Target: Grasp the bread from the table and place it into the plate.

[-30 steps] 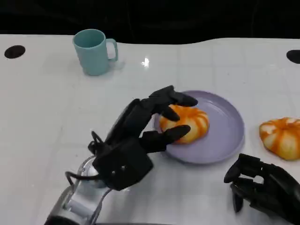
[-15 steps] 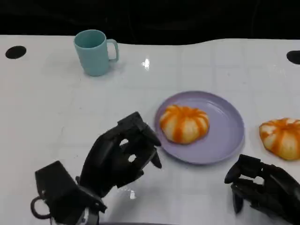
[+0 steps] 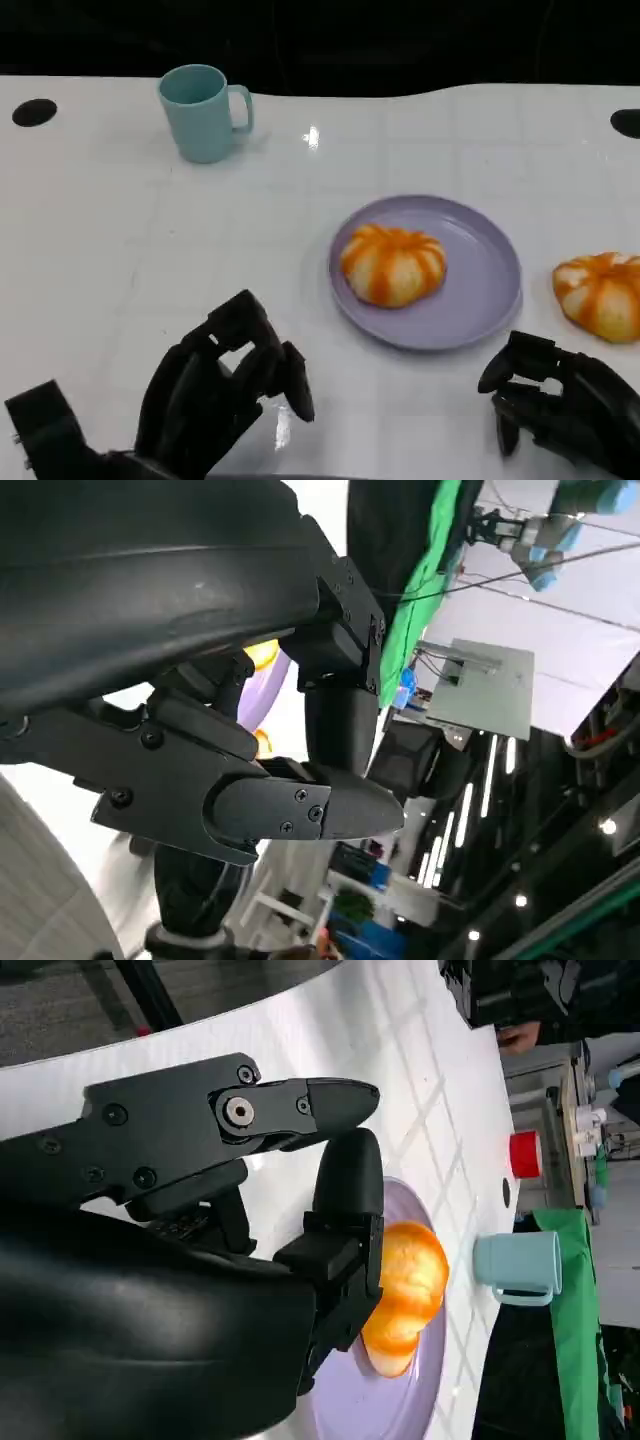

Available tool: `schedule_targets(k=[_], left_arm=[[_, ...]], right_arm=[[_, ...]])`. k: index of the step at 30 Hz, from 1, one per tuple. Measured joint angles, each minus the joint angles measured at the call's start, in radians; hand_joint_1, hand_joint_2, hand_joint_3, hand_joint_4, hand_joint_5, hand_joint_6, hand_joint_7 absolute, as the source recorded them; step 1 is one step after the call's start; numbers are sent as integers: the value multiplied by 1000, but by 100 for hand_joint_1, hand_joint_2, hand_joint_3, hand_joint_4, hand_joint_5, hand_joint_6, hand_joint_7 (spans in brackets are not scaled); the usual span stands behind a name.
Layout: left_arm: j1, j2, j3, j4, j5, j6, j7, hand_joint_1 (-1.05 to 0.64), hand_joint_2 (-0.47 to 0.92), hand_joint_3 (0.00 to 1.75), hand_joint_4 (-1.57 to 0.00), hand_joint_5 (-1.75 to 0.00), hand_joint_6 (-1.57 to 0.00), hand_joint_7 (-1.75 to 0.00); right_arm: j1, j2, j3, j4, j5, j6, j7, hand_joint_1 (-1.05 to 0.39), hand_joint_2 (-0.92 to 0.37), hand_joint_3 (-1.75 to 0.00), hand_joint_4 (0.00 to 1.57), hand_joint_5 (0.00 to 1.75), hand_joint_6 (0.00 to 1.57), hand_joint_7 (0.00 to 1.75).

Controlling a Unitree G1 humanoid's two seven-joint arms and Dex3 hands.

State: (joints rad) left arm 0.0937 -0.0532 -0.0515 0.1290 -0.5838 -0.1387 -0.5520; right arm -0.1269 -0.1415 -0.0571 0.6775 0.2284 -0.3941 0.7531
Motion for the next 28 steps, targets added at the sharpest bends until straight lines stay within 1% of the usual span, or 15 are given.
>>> schedule_targets(k=[3,5,10,15,19,21,24,28], left_arm=[[17,3,19,-1,-28,22,-59,-71,92,22,-86,-175,-64,-174],[17,9,29,-1,-38,44,-94,-72,92,17,-87,-175,-65,-171],[20,12,51,-1,-59,101,-127,-72,92,13,-87,-175,-69,-164],[21,12,70,-1,-70,148,-146,-73,92,14,-87,-175,-70,-162],[21,10,73,-1,-66,150,-149,-73,92,16,-87,-175,-70,-164],[20,5,75,5,-58,143,-150,-73,92,19,-87,-175,-66,-171],[17,3,77,10,-48,132,-152,-73,92,18,-87,-175,-65,-173],[12,3,83,14,-46,134,-158,-72,92,16,-87,-175,-65,-172]], right_arm=[[6,0,0,-14,2,13,0,-52,-92,-26,66,175,67,140],[9,0,0,-23,2,20,0,-51,-92,-26,67,175,67,140],[14,-1,1,-34,2,32,0,-51,-92,-26,66,175,67,140],[19,-2,1,-48,3,46,0,-51,-92,-25,66,175,66,141],[21,-5,2,-58,1,59,-4,-51,-92,-25,65,175,66,141],[21,-5,2,-58,2,62,-5,-51,-92,-25,66,175,66,142],[20,-5,2,-48,-1,42,-6,-51,-92,-26,66,175,66,141],[15,-5,2,-29,0,23,-5,-53,-92,-26,66,175,66,140]])
